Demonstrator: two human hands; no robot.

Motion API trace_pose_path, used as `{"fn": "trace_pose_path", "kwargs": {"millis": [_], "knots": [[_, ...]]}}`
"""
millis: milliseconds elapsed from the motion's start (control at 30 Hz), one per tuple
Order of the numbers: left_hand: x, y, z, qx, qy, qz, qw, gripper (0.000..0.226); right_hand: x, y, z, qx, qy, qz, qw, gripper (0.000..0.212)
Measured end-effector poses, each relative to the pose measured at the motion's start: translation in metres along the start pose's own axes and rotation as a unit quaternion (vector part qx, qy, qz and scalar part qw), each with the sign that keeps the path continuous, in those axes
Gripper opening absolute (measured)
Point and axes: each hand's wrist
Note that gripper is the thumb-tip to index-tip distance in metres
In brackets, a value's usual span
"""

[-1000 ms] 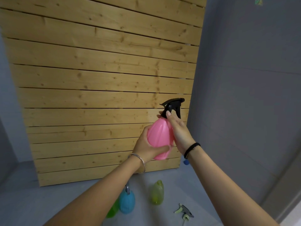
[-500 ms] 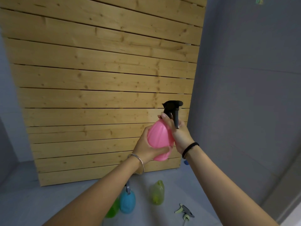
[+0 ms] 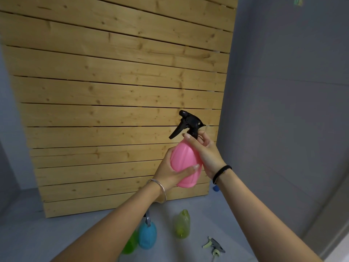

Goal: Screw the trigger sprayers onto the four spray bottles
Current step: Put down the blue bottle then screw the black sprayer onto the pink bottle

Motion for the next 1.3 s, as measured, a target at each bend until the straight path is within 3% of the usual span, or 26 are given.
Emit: {"fn": "trace_pose_path", "kwargs": {"millis": [133,267,433,600,767,967,1100,1200,1300], "knots": [[0.0006,-0.0003,0.0025,-0.006,0.001,0.001,1.000,0.092,0.0004,0.0030,0.0051,-0.002,0.064,-0.012,0.998,0.037],[-0.0005,0.0007,0.0016,0.003,0.004,-0.005,1.000,0.094,0.0008,-0.0004,0.0024,0.014,0.006,0.000,1.000,0.039],[0.0002,0.0010,0.0046,-0.008,0.001,-0.007,1.000,0.084,0.0028,-0.0001,0.0065,0.037,0.075,-0.026,0.996,0.043],[0.0011,0.0020,0.0034,0.001,0.000,-0.011,1.000,0.087,0.0033,-0.0039,0.0028,0.034,0.015,-0.013,0.999,0.043],[0.0007,0.0009,0.0054,-0.002,0.001,-0.012,1.000,0.087,0.0024,-0.0004,0.0052,0.025,0.074,-0.014,0.997,0.042],[-0.0014,-0.0010,0.0047,0.018,0.008,-0.010,1.000,0.091,0.0004,-0.0020,0.0013,0.000,0.021,-0.006,1.000,0.046],[-0.0016,-0.0010,0.0067,0.000,0.002,-0.007,1.000,0.091,0.0009,0.0000,0.0050,0.004,0.078,-0.014,0.997,0.040],[-0.0025,-0.0019,0.0056,0.000,0.001,-0.009,1.000,0.093,0.0004,-0.0011,0.0015,0.010,0.039,-0.011,0.999,0.040],[-0.0028,-0.0036,0.0032,0.009,0.005,-0.009,1.000,0.094,0.0005,-0.0014,-0.0026,0.003,-0.006,-0.014,1.000,0.055]]}}
Point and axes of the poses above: each hand's wrist, its own x-axis towards the middle knuckle, its own z-axis out of the back of the hand, y = z × x, and after that the axes turned 8 degrees about z, right-handed
